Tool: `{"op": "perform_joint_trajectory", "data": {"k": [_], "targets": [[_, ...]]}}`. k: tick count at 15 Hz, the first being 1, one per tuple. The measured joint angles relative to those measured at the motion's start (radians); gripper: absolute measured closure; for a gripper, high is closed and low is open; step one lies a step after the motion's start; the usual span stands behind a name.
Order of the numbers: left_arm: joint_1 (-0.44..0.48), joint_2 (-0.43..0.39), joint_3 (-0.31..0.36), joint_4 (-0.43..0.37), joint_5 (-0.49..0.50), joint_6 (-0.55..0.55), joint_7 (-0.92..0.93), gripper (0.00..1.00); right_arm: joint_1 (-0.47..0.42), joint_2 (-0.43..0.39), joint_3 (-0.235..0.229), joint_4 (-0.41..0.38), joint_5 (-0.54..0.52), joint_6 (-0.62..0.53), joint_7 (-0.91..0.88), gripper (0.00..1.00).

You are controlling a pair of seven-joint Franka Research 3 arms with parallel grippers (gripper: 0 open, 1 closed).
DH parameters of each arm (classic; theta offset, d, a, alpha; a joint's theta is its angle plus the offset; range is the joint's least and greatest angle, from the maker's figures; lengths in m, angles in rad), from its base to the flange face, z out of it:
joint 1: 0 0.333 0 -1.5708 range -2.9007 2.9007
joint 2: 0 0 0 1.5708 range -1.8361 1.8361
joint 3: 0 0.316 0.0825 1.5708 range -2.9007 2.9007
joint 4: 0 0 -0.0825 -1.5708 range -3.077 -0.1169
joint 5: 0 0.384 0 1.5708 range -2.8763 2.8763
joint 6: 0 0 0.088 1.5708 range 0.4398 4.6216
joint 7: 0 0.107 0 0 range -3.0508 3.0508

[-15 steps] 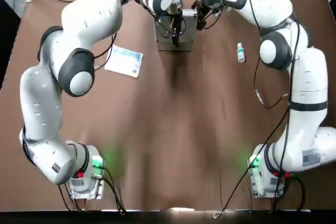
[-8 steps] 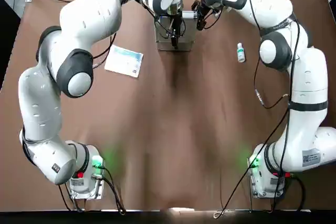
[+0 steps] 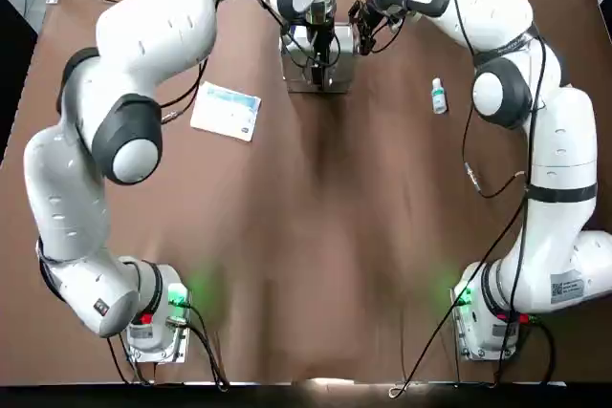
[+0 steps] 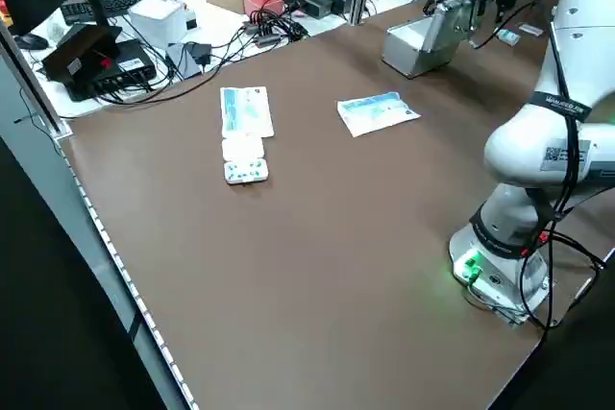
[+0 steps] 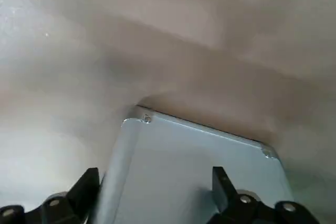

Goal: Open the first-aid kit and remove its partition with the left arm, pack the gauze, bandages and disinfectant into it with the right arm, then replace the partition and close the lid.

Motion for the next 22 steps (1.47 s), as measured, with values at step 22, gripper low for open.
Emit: {"op": "perform_joint_trajectory", "data": {"k": [22], "targets": [[0.132, -0.195, 0.062, -0.005, 0.061, -0.02, 0.86, 0.22, -0.041, -0.029, 0.001, 0.044, -0.007, -0.001, -0.001, 0.07]]}}
